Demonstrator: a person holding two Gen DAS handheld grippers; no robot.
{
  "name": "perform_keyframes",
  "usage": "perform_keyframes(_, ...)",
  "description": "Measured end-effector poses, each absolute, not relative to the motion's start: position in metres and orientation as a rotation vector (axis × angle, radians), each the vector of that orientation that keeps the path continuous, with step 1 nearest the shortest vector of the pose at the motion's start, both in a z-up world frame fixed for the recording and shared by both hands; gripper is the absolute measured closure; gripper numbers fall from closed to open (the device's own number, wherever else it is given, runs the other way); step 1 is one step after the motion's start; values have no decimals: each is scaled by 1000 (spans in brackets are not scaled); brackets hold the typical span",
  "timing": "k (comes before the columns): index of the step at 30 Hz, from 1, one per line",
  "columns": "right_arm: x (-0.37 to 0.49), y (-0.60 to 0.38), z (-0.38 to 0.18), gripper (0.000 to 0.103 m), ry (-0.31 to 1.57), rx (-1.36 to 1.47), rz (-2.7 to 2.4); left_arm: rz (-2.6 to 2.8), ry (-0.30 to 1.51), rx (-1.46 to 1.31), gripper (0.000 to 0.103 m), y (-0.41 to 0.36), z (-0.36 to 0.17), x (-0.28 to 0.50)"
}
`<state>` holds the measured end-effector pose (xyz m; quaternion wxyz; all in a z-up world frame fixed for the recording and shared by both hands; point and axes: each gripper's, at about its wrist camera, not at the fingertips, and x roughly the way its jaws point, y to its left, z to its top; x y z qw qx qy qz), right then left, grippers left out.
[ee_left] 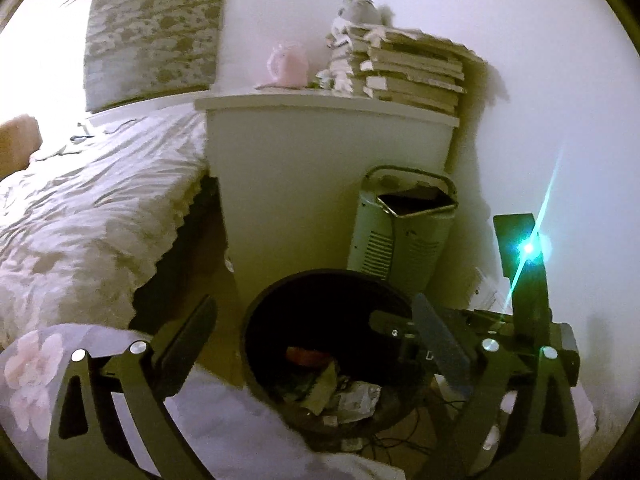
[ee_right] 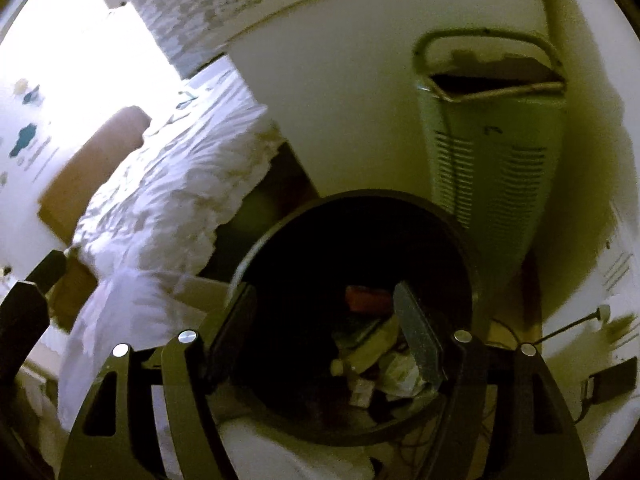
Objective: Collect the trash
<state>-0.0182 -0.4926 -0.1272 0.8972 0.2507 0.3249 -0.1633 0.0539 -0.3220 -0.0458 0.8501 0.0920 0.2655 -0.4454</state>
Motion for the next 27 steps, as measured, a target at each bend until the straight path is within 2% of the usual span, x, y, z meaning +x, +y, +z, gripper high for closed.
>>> perform_keyframes(6, -4, -444, -104, 21, 672, 457, -271, -853, 526, 154, 6, -268, -36, 50)
perform_keyframes(15, 31, -339, -83, 14, 671, 328, -116, -495, 584, 10, 6, -152, -40, 65)
perform_keyframes(18, 41, -298, -82, 7, 667, 286, -59, -367, 573, -36, 6, -111, -43, 67)
perform_keyframes(27, 48, -190, -87, 5, 597, 177, 52, -185, 527, -35, 6, -30, -57, 57)
